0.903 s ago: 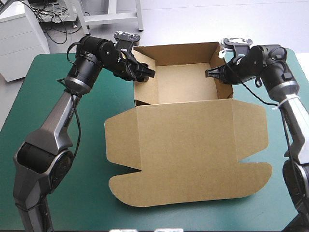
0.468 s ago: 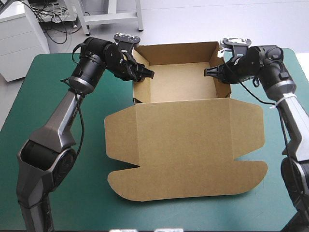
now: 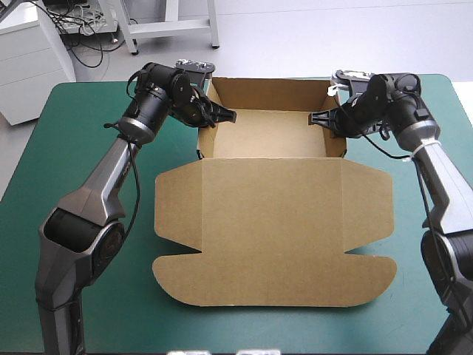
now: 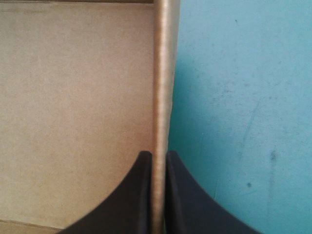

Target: Fold the box

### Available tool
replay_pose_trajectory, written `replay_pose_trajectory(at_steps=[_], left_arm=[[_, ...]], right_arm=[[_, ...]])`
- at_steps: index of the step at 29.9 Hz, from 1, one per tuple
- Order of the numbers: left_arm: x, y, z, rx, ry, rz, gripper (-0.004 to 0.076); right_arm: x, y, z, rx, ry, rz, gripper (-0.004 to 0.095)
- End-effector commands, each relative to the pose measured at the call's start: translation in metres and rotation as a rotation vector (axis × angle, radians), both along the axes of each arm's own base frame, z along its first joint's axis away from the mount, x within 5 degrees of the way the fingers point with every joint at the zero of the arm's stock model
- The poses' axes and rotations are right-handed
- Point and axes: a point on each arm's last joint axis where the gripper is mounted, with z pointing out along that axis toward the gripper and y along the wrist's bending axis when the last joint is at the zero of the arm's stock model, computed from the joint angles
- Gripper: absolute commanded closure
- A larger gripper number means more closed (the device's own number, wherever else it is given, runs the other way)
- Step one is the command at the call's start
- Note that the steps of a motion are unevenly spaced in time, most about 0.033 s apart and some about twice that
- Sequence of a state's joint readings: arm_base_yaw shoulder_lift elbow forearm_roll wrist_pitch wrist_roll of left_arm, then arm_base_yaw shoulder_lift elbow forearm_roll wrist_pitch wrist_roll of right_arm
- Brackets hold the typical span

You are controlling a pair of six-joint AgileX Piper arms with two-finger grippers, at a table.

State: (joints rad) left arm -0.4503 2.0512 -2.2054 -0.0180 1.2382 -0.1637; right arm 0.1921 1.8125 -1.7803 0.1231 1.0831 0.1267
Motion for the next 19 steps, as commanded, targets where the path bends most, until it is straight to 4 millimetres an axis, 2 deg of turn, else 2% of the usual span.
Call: replay_pose_trajectory(at_steps=[1,9,19], left_arm=[[-0.018,0.008,0.032,0.020,-0.041,-0.045,0.0756],[-0.009,0.003,0.013,0.029,0.002,-0.037,0.0756],[0.006,-0.003,-0.018,0.057,0.066,-0.022,0.0756]], right_arm=[[-0.005,0.003,0.025,0.005,-0.101,0.027,0.0910],[0.002,0.024,0.006,-0.071,-0.057,0.085,0.0910],[0.024,0.027,0.002,-0.105,-0.079,0.088,0.0910]])
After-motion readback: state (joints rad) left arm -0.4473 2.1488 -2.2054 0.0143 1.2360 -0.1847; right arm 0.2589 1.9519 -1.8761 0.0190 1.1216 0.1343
